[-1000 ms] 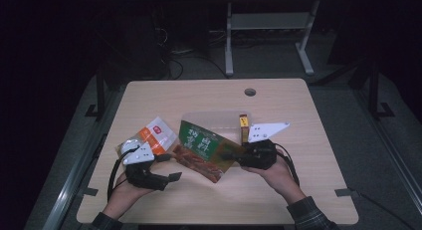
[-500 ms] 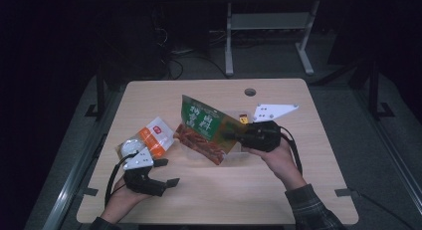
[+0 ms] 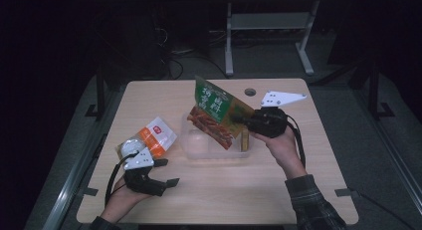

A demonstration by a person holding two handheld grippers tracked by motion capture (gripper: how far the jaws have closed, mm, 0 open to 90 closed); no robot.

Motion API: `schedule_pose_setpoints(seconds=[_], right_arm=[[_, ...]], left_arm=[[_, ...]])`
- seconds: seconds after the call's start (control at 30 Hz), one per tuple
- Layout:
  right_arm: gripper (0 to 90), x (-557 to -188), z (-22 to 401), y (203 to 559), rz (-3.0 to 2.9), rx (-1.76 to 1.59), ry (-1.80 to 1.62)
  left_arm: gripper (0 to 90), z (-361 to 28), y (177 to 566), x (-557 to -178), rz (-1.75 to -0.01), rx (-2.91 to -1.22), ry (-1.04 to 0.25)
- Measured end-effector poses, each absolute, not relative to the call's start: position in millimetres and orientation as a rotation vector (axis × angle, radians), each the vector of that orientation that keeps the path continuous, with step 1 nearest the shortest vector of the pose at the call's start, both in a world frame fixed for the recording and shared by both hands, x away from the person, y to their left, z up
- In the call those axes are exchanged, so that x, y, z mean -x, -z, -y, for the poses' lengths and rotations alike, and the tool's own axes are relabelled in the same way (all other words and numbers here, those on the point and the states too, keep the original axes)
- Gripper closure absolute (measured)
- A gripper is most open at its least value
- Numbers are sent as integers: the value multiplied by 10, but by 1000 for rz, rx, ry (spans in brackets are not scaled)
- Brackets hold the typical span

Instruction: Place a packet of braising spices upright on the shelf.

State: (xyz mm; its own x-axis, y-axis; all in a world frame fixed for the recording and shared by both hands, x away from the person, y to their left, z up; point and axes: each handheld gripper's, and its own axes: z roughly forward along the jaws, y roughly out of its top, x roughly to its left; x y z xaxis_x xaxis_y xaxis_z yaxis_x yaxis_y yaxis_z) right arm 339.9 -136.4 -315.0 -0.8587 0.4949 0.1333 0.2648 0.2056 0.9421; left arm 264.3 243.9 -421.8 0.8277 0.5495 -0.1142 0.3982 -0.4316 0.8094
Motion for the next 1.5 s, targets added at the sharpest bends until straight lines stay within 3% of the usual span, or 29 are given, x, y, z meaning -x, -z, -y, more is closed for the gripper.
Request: schedule_pose_setpoints(seconds=[0.63, 1.5], right_arm=[[897, -3518, 1608, 3290, -2179, -928, -1605], [895, -3475, 1470, 3441, -2211, -1006, -1435]], left_arm=[[193, -2407, 4255, -2647, -670, -2116, -203], [192, -2376, 4285, -2635, -663, -2163, -195]])
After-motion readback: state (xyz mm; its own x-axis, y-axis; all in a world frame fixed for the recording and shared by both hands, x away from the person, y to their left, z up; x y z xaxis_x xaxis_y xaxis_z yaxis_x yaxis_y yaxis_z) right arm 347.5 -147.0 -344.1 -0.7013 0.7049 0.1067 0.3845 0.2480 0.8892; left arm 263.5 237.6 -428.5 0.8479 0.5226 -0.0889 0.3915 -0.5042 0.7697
